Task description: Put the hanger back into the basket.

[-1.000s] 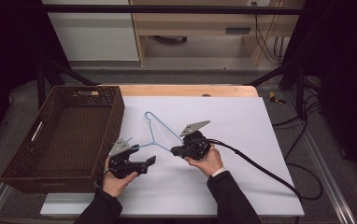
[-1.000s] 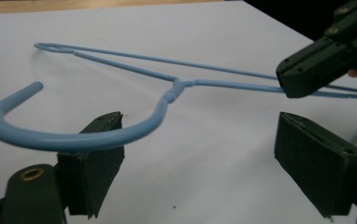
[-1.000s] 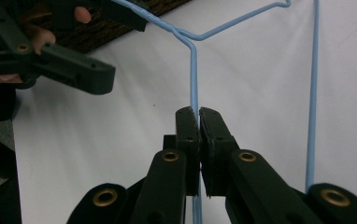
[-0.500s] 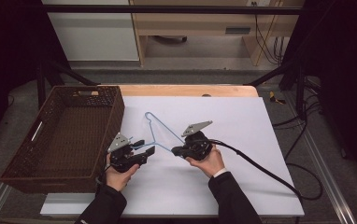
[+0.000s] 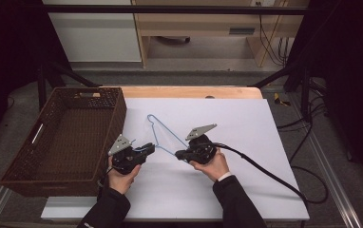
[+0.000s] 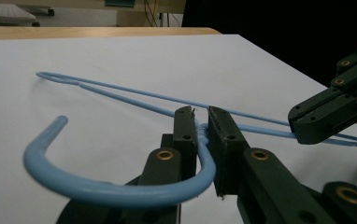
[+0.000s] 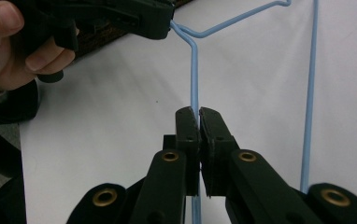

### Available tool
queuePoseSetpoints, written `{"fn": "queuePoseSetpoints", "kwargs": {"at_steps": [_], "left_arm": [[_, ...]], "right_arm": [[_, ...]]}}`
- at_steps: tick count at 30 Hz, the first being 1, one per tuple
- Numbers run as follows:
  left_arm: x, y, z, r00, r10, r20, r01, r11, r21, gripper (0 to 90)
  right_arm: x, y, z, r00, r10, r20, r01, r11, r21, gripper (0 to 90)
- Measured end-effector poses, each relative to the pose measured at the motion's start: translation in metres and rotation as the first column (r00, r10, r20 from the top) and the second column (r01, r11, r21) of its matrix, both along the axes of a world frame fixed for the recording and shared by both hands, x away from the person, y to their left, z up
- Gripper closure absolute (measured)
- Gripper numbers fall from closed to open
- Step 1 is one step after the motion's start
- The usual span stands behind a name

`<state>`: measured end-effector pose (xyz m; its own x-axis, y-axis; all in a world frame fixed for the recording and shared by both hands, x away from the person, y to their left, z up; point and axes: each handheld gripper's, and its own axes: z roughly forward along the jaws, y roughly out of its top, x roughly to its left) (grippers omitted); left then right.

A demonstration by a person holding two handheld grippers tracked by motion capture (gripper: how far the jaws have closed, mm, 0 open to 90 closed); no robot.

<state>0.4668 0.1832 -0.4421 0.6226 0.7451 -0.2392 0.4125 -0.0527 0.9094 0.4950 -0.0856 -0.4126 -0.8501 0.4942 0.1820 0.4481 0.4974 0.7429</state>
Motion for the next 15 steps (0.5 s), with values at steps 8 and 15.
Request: {"fn": "queuePoseSetpoints", "kwargs": {"at_steps": [8,15], "left_arm": [[-0.0018,-0.0032,0.0028,0.9994,-0.026,0.023,0.026,0.9996,0.007,84.7],[-0.0031,-0.0084,0.0049,0.9990,-0.028,0.034,0.026,0.9984,0.051,85.1]], "right_arm": [[-0.0012,-0.0009,-0.0059,1.0000,0.005,-0.007,-0.005,1.000,-0.006,87.7],[-0.0019,-0.0010,-0.0099,0.9999,0.011,-0.004,-0.012,1.000,-0.020,87.5]]}}
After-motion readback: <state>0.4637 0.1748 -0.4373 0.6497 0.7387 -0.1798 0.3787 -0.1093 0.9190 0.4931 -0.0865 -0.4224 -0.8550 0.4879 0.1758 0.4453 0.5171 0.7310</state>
